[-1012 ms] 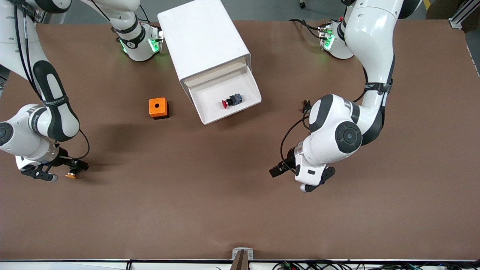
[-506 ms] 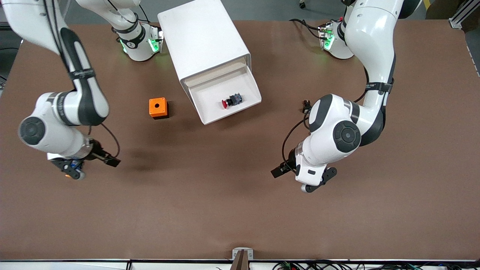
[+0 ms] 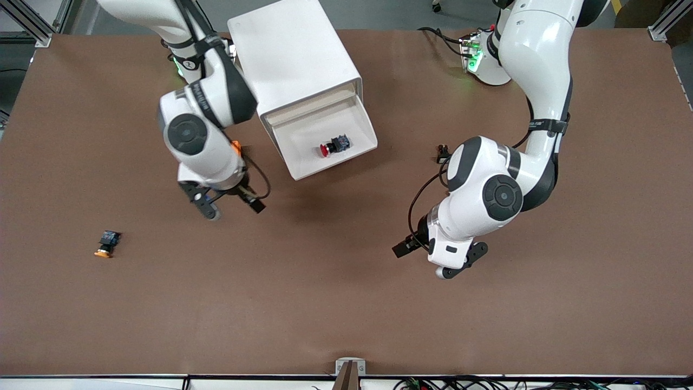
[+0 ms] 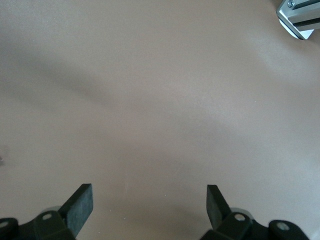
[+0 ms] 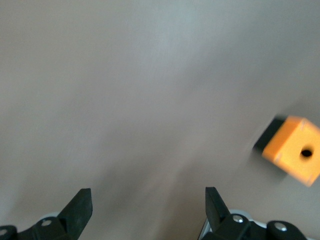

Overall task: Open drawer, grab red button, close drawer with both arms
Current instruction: 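Move the right gripper into the open drawer over the red button, then grasp the red button and lift it out with the right gripper, then place the red button by the yellow one while the left gripper reaches the drawer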

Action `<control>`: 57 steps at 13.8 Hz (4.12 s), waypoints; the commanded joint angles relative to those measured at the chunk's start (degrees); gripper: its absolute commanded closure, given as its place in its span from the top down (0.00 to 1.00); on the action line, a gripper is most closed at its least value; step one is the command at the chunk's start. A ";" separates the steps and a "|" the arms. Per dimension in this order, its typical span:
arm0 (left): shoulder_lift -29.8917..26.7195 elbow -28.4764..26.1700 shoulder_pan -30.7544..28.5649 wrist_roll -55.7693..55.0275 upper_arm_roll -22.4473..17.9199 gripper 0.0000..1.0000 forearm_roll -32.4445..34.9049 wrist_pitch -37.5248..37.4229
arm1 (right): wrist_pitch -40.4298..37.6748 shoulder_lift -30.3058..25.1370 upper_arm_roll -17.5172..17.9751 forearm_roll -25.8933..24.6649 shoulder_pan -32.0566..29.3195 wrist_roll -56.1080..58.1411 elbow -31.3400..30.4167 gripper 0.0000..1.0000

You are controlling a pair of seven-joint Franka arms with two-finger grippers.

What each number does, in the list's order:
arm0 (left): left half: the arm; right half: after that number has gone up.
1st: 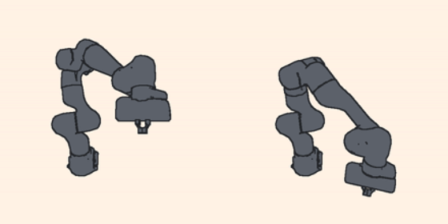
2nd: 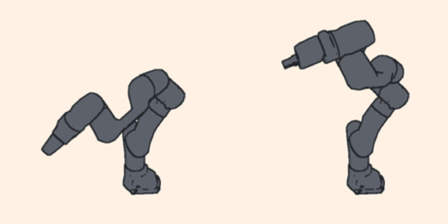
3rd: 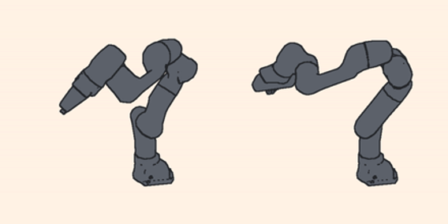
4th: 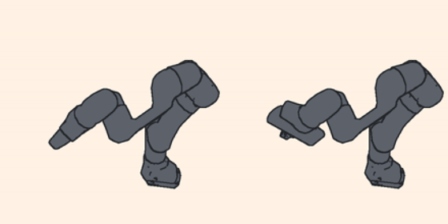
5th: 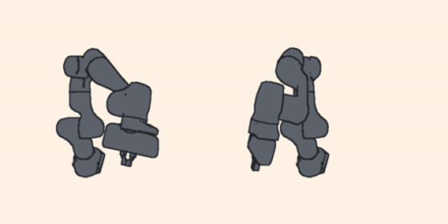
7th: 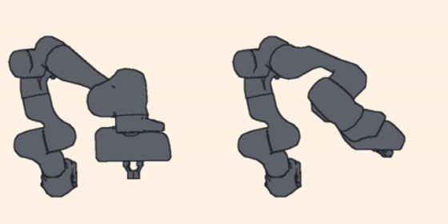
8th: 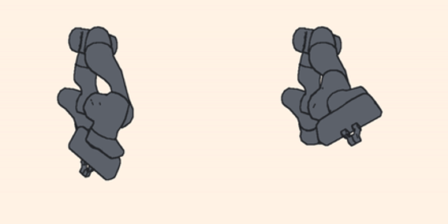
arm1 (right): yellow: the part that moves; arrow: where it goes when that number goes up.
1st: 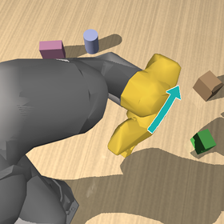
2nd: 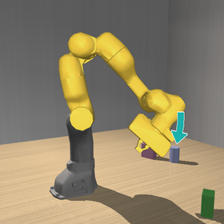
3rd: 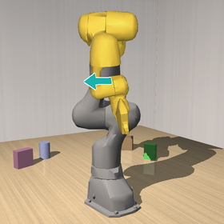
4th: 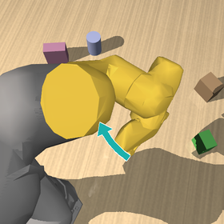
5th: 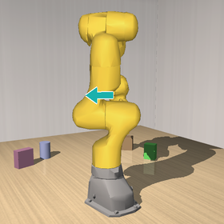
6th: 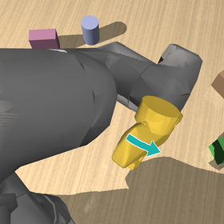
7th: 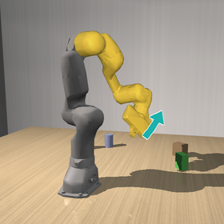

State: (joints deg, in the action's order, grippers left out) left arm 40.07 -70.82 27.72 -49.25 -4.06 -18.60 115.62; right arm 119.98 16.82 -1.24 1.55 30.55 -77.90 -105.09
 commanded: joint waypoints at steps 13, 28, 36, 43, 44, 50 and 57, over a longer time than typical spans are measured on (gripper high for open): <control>-1.31 -0.64 -0.21 0.30 -0.08 1.00 1.28 -1.01 | -0.36 4.00 -1.04 -0.84 21.13 -30.99 4.90 1.00; -1.14 -0.55 -0.21 0.21 -0.16 1.00 1.28 -1.27 | -0.53 6.73 -0.96 -0.05 22.71 -33.54 7.01 0.00; -1.49 -0.29 0.85 0.12 0.01 1.00 5.30 -4.69 | -24.05 6.56 -1.13 4.50 14.82 -20.57 23.77 0.00; -1.32 -0.29 9.26 -2.41 -0.16 1.00 15.33 -9.09 | -28.59 4.71 -1.48 1.28 -5.03 19.40 20.91 0.00; -1.14 -0.29 10.94 -5.47 -0.34 1.00 16.13 -9.18 | -25.96 4.54 -1.48 0.74 -8.54 25.63 19.07 0.00; 0.27 -0.29 13.33 -6.99 0.45 1.00 14.74 -8.39 | -6.36 4.27 -1.57 0.30 -26.40 62.22 6.59 0.00; 1.32 -0.46 15.88 -6.99 1.07 1.00 11.21 -8.30 | 19.05 10.50 -1.39 -4.01 -35.55 77.19 -3.36 0.00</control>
State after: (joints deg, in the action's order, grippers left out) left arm 41.27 -71.26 42.81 -56.36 -2.73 -6.59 107.17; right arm 135.42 25.59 -4.12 -1.23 -3.04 -2.68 -107.44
